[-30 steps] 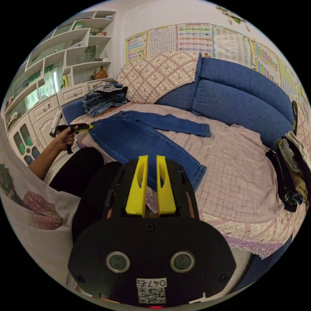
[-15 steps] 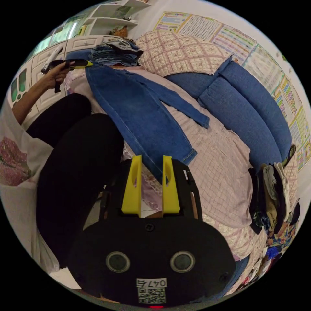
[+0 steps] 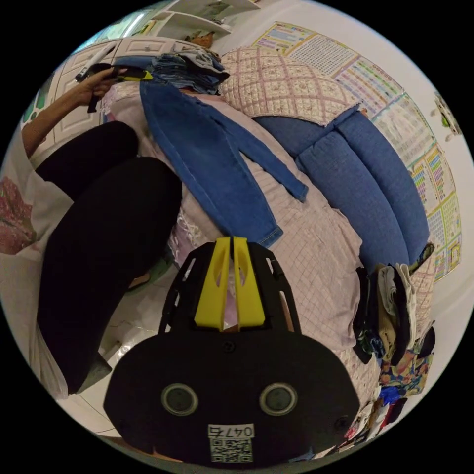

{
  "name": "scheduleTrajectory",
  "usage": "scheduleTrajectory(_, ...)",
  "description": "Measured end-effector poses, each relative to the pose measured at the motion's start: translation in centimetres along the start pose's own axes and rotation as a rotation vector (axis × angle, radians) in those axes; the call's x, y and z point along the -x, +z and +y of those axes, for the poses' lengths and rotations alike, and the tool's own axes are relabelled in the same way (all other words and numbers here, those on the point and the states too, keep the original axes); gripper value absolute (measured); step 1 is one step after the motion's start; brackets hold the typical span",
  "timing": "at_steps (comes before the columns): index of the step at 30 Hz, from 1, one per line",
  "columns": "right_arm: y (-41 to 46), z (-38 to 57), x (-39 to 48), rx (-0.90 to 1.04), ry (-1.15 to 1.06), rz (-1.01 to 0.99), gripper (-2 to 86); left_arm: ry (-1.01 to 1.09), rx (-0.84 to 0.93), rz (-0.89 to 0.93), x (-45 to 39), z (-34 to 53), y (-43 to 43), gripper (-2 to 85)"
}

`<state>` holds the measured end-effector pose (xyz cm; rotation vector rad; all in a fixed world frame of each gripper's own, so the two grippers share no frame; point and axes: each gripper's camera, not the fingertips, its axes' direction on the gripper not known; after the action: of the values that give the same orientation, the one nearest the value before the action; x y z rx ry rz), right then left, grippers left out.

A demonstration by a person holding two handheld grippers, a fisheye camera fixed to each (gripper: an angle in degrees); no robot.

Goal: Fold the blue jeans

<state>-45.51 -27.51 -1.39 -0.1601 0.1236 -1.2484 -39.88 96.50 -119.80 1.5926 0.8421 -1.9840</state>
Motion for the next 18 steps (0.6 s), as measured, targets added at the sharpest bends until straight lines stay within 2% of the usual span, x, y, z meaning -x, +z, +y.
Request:
scheduleTrajectory(7, -4.7, 0.2, -9.5, -0.212, 0.171, -0.012, -0.2, 0.046, -0.060, 0.021, -3.1, -1.8, -1.6, 0.6)
scheduleTrajectory(9, -5.9, 0.4, -12.5, -0.268, 0.192, -0.017, -0.2, 0.051, 0.000, 0.026, -3.9, -1.5, -2.4, 0.6)
scheduleTrajectory(12, -4.8, -0.2, -16.0, -0.248, 0.212, -0.084, -0.2, 0.034, 0.143, 0.019, -3.6, -1.0, -0.8, 0.8)
scheduleTrajectory(18, -0.7, -6.1, -24.0, -0.243, 0.260, -0.063, -0.2, 0.033, 0.200, 0.073, -2.3, -5.0, 5.5, 1.4)
